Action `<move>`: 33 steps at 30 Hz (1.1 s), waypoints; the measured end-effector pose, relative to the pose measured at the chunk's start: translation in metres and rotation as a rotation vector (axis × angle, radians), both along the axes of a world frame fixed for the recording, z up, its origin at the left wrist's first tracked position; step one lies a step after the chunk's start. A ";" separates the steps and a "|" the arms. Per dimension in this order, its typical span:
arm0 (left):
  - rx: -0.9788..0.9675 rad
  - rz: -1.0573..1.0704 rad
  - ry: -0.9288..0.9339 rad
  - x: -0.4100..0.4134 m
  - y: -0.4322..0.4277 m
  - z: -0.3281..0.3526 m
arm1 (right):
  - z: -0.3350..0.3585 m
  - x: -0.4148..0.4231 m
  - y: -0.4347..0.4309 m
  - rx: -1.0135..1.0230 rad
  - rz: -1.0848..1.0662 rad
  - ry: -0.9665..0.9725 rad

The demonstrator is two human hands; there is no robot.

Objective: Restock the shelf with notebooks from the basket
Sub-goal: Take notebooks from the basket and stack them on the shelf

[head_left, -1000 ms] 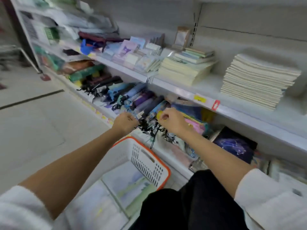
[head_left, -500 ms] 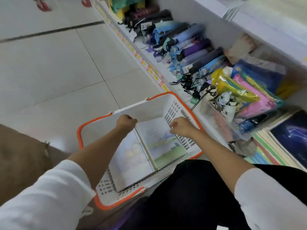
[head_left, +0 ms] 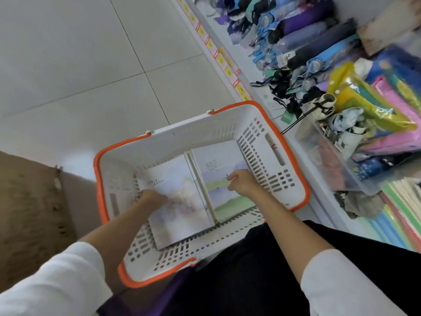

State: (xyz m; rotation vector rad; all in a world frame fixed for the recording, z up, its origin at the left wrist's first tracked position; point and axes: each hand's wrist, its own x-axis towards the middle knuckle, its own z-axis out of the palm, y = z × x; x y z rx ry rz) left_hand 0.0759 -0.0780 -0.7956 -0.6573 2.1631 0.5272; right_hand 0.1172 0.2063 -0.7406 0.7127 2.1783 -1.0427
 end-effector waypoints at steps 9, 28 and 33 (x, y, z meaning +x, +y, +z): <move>0.190 0.411 0.176 0.005 0.000 0.000 | -0.025 0.006 0.002 -0.004 -0.118 -0.005; 0.480 0.692 0.147 0.004 -0.031 -0.002 | -0.051 0.014 -0.054 0.315 0.412 -0.030; 0.616 0.690 0.031 0.002 -0.018 0.016 | -0.010 -0.002 -0.058 0.170 0.424 0.030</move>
